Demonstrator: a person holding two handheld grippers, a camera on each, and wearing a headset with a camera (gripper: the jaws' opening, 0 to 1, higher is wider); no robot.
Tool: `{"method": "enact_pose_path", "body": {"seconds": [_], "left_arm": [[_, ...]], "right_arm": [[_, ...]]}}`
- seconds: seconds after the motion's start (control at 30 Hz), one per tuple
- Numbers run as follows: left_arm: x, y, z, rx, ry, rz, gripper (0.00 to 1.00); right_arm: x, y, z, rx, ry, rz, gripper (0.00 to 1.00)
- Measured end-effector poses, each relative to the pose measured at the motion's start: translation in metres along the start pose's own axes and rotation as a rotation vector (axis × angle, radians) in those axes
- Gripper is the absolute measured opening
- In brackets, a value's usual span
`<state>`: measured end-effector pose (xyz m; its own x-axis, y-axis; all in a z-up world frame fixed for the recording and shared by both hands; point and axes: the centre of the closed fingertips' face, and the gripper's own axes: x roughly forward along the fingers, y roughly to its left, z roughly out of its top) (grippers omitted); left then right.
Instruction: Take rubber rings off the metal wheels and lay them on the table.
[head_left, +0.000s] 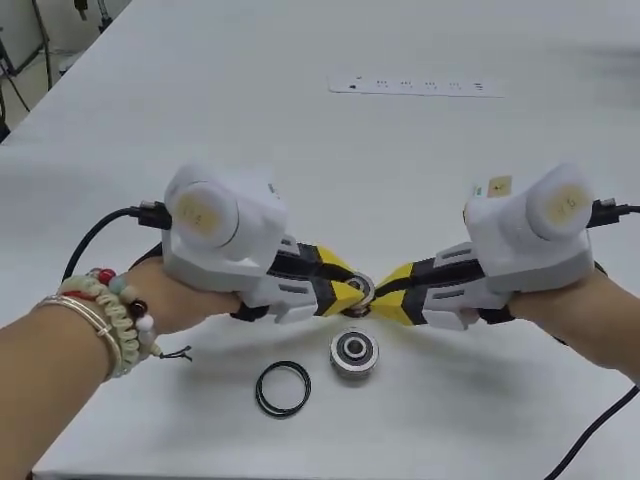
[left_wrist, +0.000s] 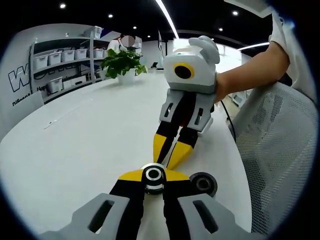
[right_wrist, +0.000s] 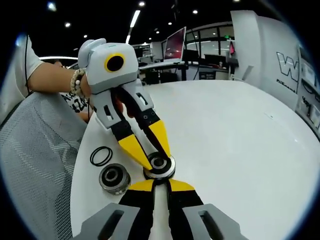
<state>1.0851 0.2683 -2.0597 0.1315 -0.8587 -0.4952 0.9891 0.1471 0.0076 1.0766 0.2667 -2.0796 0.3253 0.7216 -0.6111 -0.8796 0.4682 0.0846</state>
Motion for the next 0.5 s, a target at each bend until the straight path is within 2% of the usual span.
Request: {"method": "enact_pose_path", "body": {"seconds": [0.3,0.47,0.5], "left_arm": [[-0.0004,0.0006,-0.0005,0.001,-0.002,0.002,0.08],[-0.0003,0.001,-0.0008,0.005,0.001,0.006,0.08],[-0.0002,0.0011,-0.0008,0.004,0.002,0.009,0.08]], "right_arm": [[-0.0014,0.0012,-0.0003,-0.004,0.014,-0.014,0.0],[-0.003,-0.0019,-0.0007,0.094,0.012,-0.022,0.0],[-0.0029,-0.0021,-0.0005,0.094,0.01,-0.023,0.0]]}}
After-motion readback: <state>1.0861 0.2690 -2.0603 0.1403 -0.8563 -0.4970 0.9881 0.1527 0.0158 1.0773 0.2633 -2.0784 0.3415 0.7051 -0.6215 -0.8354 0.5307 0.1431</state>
